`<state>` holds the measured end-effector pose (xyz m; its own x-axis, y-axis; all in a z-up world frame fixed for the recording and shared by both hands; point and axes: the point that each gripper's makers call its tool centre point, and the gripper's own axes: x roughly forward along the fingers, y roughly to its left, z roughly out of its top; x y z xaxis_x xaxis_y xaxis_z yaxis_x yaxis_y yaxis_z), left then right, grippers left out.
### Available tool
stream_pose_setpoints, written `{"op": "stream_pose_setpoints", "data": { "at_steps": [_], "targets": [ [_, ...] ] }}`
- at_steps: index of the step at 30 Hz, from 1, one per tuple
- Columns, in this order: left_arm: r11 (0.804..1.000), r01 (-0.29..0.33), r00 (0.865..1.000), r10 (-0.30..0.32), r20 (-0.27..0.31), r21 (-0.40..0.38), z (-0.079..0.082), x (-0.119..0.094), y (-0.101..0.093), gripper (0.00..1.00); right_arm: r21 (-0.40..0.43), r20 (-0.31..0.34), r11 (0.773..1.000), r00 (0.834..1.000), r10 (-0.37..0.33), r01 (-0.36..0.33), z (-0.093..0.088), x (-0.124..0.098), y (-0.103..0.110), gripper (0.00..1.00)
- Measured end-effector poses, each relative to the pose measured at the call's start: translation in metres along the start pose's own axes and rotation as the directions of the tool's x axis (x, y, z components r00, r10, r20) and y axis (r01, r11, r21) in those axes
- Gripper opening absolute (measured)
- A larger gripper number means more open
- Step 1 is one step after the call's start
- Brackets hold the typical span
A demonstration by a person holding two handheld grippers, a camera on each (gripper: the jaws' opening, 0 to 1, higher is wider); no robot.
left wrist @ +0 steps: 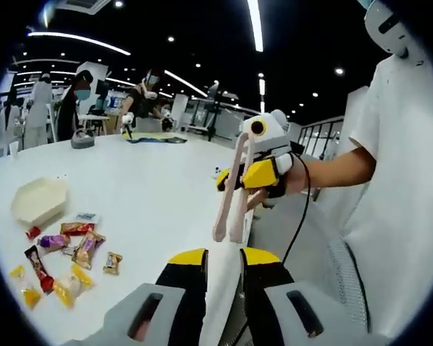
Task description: Place the target food into the container with the food tongs after gripping and lifting it, then release it inside without dropping or visibly crushing the food.
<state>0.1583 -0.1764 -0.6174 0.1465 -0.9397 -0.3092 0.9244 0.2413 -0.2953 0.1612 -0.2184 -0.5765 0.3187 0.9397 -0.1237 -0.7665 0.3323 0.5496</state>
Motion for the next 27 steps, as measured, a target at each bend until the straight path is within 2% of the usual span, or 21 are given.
{"op": "stream_pose_setpoints", "data": {
  "at_steps": [1,2,3,5,6,7,9,11,12,13,16,18,20,21,22,25,27],
  "targets": [
    [1.0,-0.002,1.0,0.002,0.006,-0.002,0.001,-0.001,0.0,0.15,-0.069,0.02,0.994,0.996,-0.088,0.089,0.003,-0.001,-0.015,0.14],
    [1.0,-0.002,1.0,0.002,0.014,-0.002,0.003,-0.001,-0.001,0.15,-0.027,-0.009,1.0,1.0,0.007,-0.007,-0.004,0.0,-0.001,0.16],
    [1.0,0.0,1.0,0.0,0.018,-0.004,0.004,0.0,-0.001,0.15,-0.022,0.011,0.999,0.999,-0.033,0.033,-0.003,0.0,-0.007,0.17],
    [1.0,0.004,1.0,-0.004,0.021,-0.006,0.005,0.001,-0.003,0.2,-0.029,0.012,1.0,1.0,0.0,0.0,-0.003,0.001,-0.001,0.19],
    [1.0,0.005,1.0,-0.005,0.018,-0.008,0.005,0.002,-0.004,0.23,-0.014,-0.004,0.999,0.999,-0.034,0.034,-0.005,0.002,-0.004,0.19],
    [1.0,0.003,1.0,-0.003,0.016,-0.01,0.005,0.003,-0.004,0.27,-0.042,0.008,0.999,1.0,-0.008,0.009,-0.003,0.002,-0.001,0.19],
    [1.0,0.007,1.0,-0.006,0.016,-0.017,0.005,0.005,-0.005,0.38,-0.016,0.021,1.0,1.0,-0.003,0.004,0.0,0.001,0.001,0.19],
    [1.0,0.015,1.0,-0.015,0.021,-0.025,0.007,0.008,-0.007,0.46,-0.026,0.029,0.999,0.999,0.045,-0.044,0.003,0.002,0.011,0.19],
    [0.999,0.035,0.999,-0.034,0.027,-0.039,0.009,0.01,-0.011,0.48,-0.034,0.035,0.999,0.999,0.04,-0.038,0.006,0.003,0.013,0.2],
    [0.997,0.05,0.998,-0.049,0.026,-0.056,0.009,0.012,-0.015,0.49,-0.05,0.032,0.997,0.997,0.068,-0.066,0.007,0.004,0.018,0.2],
    [0.995,0.084,0.996,-0.084,0.012,-0.048,0.01,0.02,-0.021,0.45,-0.057,0.017,0.995,0.997,0.08,-0.079,0.006,0.008,0.022,0.2],
    [0.992,0.109,0.994,-0.109,-0.004,-0.063,0.009,0.024,-0.025,0.39,-0.053,0.018,0.994,0.995,0.095,-0.094,0.007,0.011,0.025,0.2],
    [0.985,0.15,0.988,-0.152,-0.012,-0.08,0.01,0.026,-0.031,0.28,-0.078,0.012,0.992,0.994,0.105,-0.103,0.006,0.012,0.027,0.2],
    [0.979,0.182,0.982,-0.186,-0.034,-0.088,0.007,0.025,-0.037,0.29,-0.088,0.01,0.991,0.995,0.104,-0.103,0.006,0.012,0.027,0.2],
    [0.985,0.156,0.986,-0.159,-0.038,-0.07,0.007,0.026,-0.032,0.27,-0.087,0.001,0.99,0.994,0.11,-0.109,0.004,0.012,0.028,0.19],
    [0.985,0.162,0.983,-0.166,-0.08,-0.056,0.002,0.025,-0.034,0.23,-0.094,-0.015,0.989,0.994,0.111,-0.112,0.0,0.012,0.028,0.19],
    [0.988,0.153,0.984,-0.152,-0.095,-0.005,0.001,0.025,-0.032,0.21,-0.115,-0.035,0.987,0.994,0.106,-0.11,-0.004,0.011,0.027,0.19]
  ]
}}
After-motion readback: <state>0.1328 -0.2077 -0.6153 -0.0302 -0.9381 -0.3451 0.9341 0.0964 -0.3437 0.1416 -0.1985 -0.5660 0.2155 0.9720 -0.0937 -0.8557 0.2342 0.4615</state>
